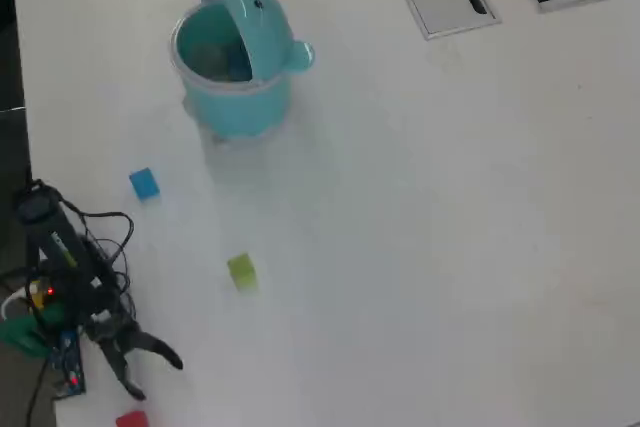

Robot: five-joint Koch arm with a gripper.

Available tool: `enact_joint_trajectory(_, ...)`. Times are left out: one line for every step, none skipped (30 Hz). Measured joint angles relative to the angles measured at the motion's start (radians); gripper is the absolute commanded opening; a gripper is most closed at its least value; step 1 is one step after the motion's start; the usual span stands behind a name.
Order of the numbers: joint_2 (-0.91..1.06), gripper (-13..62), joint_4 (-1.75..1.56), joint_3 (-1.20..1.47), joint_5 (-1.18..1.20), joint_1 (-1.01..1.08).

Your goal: Grasp RGB lego blocks and put them in the bin one by one.

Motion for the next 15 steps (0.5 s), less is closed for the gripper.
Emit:
enact_joint_trajectory(0.0,33.0,0.0,0.0,0.0,0.014)
enact_joint_trajectory(0.0,33.0,0.0,0.0,0.0,0.028)
enact_joint_trajectory(0.0,33.0,0.0,0.0,-0.002,0.044)
enact_joint_trajectory(0.0,33.2,0.0,0.0,-0.005,0.048)
enact_joint_trajectory(0.0,33.0,0.008,0.0,-0.015,0.054)
enact_joint_trajectory(0.0,33.0,0.026,0.0,-0.026,0.061)
enact_joint_trajectory(0.0,33.0,0.046,0.0,-0.04,0.074)
enact_joint_trajectory(0.0,33.0,0.054,-0.008,-0.044,0.084)
enact_joint_trajectory(0.0,33.0,0.06,-0.012,-0.044,0.087)
enact_joint_trajectory(0.0,33.0,0.083,-0.029,-0.048,0.101)
enact_joint_trajectory(0.0,33.0,0.114,-0.049,-0.051,0.114)
enact_joint_trajectory(0.0,33.0,0.144,-0.071,-0.051,0.126)
enact_joint_trajectory(0.0,33.0,0.172,-0.091,-0.052,0.141)
enact_joint_trajectory(0.002,33.0,0.195,-0.106,-0.052,0.155)
enact_joint_trajectory(0.0,33.0,0.21,-0.118,-0.054,0.164)
